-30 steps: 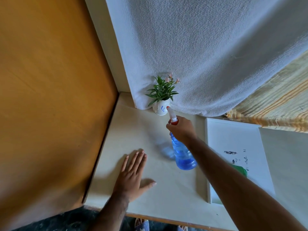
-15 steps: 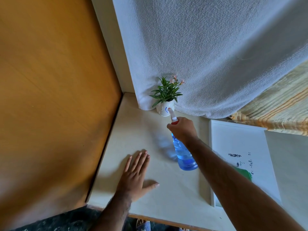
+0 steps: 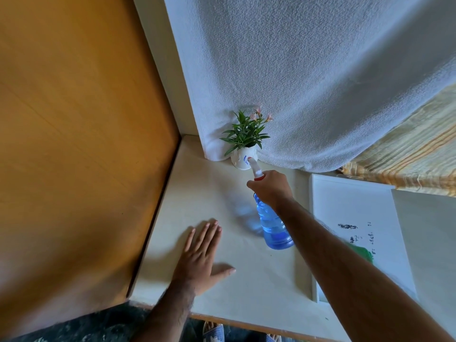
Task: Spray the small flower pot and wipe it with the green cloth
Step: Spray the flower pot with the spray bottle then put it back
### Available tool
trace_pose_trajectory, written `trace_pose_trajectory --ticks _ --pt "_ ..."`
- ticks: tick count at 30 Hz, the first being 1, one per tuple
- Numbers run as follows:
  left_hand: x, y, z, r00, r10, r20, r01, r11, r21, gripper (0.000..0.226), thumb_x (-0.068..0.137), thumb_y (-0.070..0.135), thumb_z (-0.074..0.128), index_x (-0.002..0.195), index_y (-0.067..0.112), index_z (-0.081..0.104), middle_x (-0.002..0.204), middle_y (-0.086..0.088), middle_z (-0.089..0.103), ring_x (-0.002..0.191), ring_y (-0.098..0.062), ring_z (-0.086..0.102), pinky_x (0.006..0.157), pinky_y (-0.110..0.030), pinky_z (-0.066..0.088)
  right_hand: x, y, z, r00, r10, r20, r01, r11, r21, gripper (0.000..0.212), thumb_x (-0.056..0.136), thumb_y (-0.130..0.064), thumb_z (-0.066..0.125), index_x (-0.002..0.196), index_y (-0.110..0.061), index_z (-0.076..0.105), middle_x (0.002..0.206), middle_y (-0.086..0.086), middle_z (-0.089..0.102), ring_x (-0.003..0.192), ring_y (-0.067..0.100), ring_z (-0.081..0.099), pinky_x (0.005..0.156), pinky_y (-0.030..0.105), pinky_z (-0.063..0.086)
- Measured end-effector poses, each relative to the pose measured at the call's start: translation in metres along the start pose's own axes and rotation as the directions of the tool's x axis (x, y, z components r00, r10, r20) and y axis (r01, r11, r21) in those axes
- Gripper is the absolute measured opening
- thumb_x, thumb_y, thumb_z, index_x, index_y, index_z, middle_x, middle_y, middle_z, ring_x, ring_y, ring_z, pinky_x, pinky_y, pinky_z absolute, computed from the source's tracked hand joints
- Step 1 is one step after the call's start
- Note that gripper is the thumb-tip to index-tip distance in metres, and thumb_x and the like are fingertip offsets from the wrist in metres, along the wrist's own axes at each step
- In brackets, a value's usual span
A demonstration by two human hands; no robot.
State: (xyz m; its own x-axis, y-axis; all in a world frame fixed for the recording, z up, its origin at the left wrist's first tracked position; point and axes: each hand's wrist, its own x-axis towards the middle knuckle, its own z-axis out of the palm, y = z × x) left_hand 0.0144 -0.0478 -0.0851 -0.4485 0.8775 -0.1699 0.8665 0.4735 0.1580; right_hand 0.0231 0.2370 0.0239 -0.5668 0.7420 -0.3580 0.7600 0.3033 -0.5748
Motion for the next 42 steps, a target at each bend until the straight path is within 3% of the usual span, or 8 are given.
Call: trace_pose_trajectory --ticks 7,11,14,20,23,27,33,42 --pt "0.0 0.0 -0.003 1.0 0.006 0.006 -0.006 1.0 0.003 0.112 0.091 0.089 0.035 0.165 0.006 0.024 0.176 -0.011 0.016 0.162 -0.031 0.015 0.125 -0.058 0.014 -0.007 0.014 -0.005 0.998 -0.039 -0.042 0.042 0.997 0.067 0.019 0.07 -0.034 0.06 0.076 -0.017 0.065 0.065 -0.003 0.068 0.068 0.017 0.063 0.055 0.026 0.043" --pt "-0.001 -0.002 -0.002 1.0 0.008 0.016 -0.008 1.0 0.004 0.113 0.092 0.091 0.029 0.166 0.007 0.019 0.177 -0.012 0.012 0.163 -0.029 0.012 0.125 -0.058 0.014 -0.023 0.029 -0.027 0.974 -0.084 -0.211 0.15 0.937 0.316 0.019 0.071 -0.027 0.065 0.09 -0.024 0.069 0.072 0.002 0.074 0.071 0.019 0.07 0.068 0.03 0.054" --pt "0.0 -0.002 -0.002 1.0 0.017 0.027 -0.017 1.0 0.001 0.114 0.091 0.092 0.028 0.166 0.006 0.02 0.177 -0.014 0.014 0.162 -0.032 0.015 0.124 -0.059 0.016 -0.033 0.038 -0.055 0.904 -0.113 -0.413 0.285 0.878 0.385 0.028 0.069 -0.027 0.063 0.096 -0.029 0.069 0.069 0.004 0.073 0.067 0.019 0.069 0.064 0.028 0.051" --pt "0.001 0.0 -0.005 1.0 0.029 0.012 -0.029 0.999 0.015 0.114 0.092 0.091 0.023 0.165 0.004 0.022 0.175 -0.016 0.017 0.161 -0.035 0.019 0.125 -0.058 0.014 -0.018 0.064 -0.116 0.724 -0.042 -0.689 0.387 0.851 0.355 0.029 0.074 -0.026 0.062 0.103 -0.031 0.064 0.073 -0.028 0.061 0.064 -0.001 0.058 0.066 0.022 0.047" --pt "0.001 0.002 -0.006 1.0 0.031 0.005 -0.031 0.999 0.021 0.114 0.091 0.091 0.022 0.165 0.004 0.023 0.175 -0.017 0.019 0.16 -0.035 0.021 0.124 -0.058 0.015 -0.01 0.087 -0.133 0.684 -0.035 -0.728 0.381 0.869 0.316 0.034 0.076 -0.026 0.06 0.108 -0.035 0.061 0.08 -0.034 0.062 0.069 -0.004 0.059 0.07 0.015 0.045" --pt "0.002 0.003 -0.006 0.999 0.034 0.014 -0.034 0.999 0.04 0.116 0.09 0.092 0.021 0.163 0.002 0.025 0.173 -0.019 0.02 0.159 -0.038 0.023 0.124 -0.058 0.015 -0.003 0.116 -0.143 0.67 0.011 -0.742 0.35 0.877 0.329 0.033 0.075 -0.026 0.058 0.106 -0.032 0.061 0.077 -0.039 0.06 0.068 -0.013 0.056 0.061 0.002 0.037" --pt "0.003 0.002 -0.004 0.999 0.044 0.011 -0.044 0.998 0.038 0.117 0.09 0.092 0.02 0.162 0.001 0.029 0.172 -0.02 0.026 0.157 -0.039 0.028 0.123 -0.058 0.017 0.012 0.15 -0.142 0.65 0.06 -0.757 0.308 0.891 0.335 0.032 0.079 -0.026 0.06 0.11 -0.03 0.062 0.068 -0.014 0.059 0.065 0.001 0.058 0.067 0.022 0.048" --pt "0.003 -0.002 0.0 0.998 0.037 0.049 -0.039 0.998 0.048 0.118 0.09 0.093 0.021 0.164 0.002 0.024 0.174 -0.02 0.021 0.159 -0.039 0.024 0.127 -0.057 0.012 0.017 0.167 -0.137 0.678 0.016 -0.735 0.321 0.893 0.316 0.036 0.081 -0.036 0.07 0.115 -0.032 0.059 0.077 -0.012 0.064 0.075 0.009 0.064 0.076 0.036 0.056"
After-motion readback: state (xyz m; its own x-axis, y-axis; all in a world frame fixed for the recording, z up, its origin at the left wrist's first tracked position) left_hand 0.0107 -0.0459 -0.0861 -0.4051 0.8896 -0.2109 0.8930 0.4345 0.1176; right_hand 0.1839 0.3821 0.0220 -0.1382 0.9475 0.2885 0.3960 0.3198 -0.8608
